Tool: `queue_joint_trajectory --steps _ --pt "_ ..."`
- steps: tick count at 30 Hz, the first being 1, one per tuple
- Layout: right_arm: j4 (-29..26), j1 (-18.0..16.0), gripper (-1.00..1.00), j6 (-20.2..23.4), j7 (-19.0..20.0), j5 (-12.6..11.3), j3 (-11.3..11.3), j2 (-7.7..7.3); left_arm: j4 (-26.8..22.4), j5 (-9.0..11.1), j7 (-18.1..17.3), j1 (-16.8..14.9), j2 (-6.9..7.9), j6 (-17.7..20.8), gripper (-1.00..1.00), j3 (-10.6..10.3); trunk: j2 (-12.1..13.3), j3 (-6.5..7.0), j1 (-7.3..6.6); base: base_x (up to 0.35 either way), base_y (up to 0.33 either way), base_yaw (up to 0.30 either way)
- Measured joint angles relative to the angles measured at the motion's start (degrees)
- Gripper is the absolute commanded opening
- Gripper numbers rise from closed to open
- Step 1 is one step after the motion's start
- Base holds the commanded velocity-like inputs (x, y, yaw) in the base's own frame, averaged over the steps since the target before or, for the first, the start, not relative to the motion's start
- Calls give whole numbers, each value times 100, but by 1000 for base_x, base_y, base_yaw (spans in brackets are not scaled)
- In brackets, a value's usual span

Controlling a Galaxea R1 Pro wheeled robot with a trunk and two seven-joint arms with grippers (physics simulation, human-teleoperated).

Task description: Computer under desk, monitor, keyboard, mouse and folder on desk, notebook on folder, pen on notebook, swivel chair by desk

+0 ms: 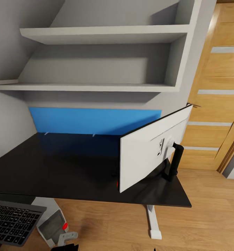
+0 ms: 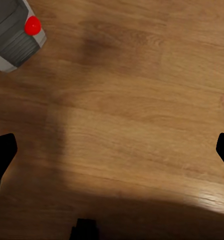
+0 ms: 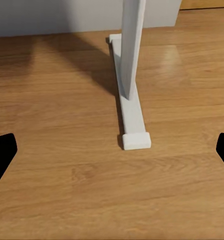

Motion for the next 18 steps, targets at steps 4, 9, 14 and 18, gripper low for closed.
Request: queue_joint_trajectory --steps 4,9,14,18 --pt "1 0 100 -2 0 1 0 0 -27 6 -5 0 8 2 100 -17 0 0 0 -5 0 0" --pt "0 0 100 -3 0 -2 0 -5 -647 -10 -7 -1 34 87 100 -24 0 0 0 -1 0 0" --pt "0 0 100 -1 0 -2 0 -8 -2467 -318 -2 -1 33 1905 100 12 0 1 -1 0 0 0" --pt "0 0 100 1 0 -1 0 -8 -3413 -357 -1 1 25 2931 100 27 0 1 0 0 0 0"
